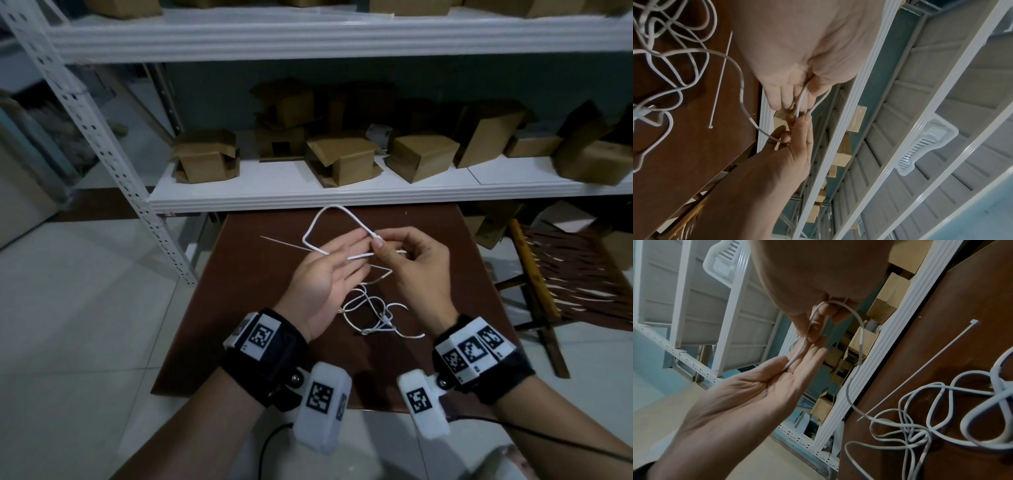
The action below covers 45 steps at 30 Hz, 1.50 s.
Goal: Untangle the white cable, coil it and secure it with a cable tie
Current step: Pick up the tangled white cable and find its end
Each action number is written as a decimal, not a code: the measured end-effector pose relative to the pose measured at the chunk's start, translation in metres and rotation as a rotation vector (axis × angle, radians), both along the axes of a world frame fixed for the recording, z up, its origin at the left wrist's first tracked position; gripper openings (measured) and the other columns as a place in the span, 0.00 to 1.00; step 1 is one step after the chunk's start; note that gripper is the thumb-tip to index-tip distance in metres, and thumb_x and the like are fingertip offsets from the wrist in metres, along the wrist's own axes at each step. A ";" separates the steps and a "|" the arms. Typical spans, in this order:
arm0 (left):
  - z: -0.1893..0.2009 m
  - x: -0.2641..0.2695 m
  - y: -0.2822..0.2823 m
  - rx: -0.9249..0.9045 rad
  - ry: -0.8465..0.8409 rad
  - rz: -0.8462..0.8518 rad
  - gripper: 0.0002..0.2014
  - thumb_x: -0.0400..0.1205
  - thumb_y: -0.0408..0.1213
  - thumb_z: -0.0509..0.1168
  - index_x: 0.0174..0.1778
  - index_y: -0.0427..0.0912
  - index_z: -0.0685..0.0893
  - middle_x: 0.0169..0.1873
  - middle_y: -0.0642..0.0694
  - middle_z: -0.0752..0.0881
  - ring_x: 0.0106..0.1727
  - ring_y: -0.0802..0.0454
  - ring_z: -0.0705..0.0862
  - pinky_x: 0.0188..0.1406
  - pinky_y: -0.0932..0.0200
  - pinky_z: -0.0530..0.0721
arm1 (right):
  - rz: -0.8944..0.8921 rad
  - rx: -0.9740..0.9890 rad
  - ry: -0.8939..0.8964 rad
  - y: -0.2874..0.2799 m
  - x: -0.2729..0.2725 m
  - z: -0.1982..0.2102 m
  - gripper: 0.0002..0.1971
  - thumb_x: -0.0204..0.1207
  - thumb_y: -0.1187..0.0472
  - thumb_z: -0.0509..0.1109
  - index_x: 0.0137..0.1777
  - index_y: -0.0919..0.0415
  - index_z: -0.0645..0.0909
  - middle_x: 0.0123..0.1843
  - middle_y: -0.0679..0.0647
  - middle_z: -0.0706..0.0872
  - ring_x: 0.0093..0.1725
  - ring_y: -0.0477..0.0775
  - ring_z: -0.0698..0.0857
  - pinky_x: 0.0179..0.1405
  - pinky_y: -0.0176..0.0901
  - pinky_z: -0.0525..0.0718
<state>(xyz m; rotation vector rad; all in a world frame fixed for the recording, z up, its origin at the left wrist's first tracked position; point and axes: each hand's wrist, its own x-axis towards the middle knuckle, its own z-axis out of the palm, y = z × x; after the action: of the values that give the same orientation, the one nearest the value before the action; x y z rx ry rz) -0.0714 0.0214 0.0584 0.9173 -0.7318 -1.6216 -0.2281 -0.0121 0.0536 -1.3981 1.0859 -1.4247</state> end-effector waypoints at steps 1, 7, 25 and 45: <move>0.000 0.002 -0.002 -0.001 0.006 0.004 0.21 0.96 0.31 0.50 0.84 0.33 0.74 0.77 0.35 0.84 0.81 0.40 0.81 0.88 0.42 0.70 | 0.014 -0.003 -0.007 0.000 0.001 0.000 0.05 0.78 0.68 0.80 0.50 0.59 0.92 0.39 0.51 0.93 0.41 0.46 0.90 0.43 0.35 0.86; -0.001 0.004 -0.005 -0.001 0.137 0.016 0.26 0.98 0.42 0.45 0.86 0.29 0.69 0.80 0.33 0.80 0.84 0.38 0.77 0.90 0.39 0.65 | 0.070 0.037 -0.081 -0.001 -0.001 0.001 0.07 0.78 0.71 0.79 0.52 0.63 0.91 0.38 0.57 0.93 0.39 0.51 0.92 0.46 0.42 0.89; 0.015 0.021 0.004 0.092 0.624 -0.310 0.64 0.77 0.80 0.60 0.88 0.22 0.60 0.86 0.20 0.64 0.90 0.24 0.60 0.92 0.29 0.49 | 0.151 -0.060 0.035 0.002 -0.009 0.004 0.08 0.76 0.77 0.78 0.50 0.66 0.92 0.39 0.47 0.95 0.39 0.40 0.91 0.41 0.30 0.85; 0.013 0.014 0.004 0.063 0.659 -0.236 0.53 0.83 0.73 0.57 0.88 0.27 0.64 0.87 0.28 0.68 0.90 0.32 0.64 0.92 0.32 0.51 | 0.052 -0.030 0.049 -0.006 -0.017 0.003 0.08 0.75 0.73 0.81 0.53 0.67 0.93 0.46 0.55 0.96 0.44 0.48 0.94 0.47 0.40 0.91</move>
<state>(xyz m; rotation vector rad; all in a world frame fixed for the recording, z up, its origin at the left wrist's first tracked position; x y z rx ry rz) -0.0578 0.0253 0.0717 0.2962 -0.3325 -2.0107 -0.2447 -0.0179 0.0562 -1.4793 1.0551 -1.3808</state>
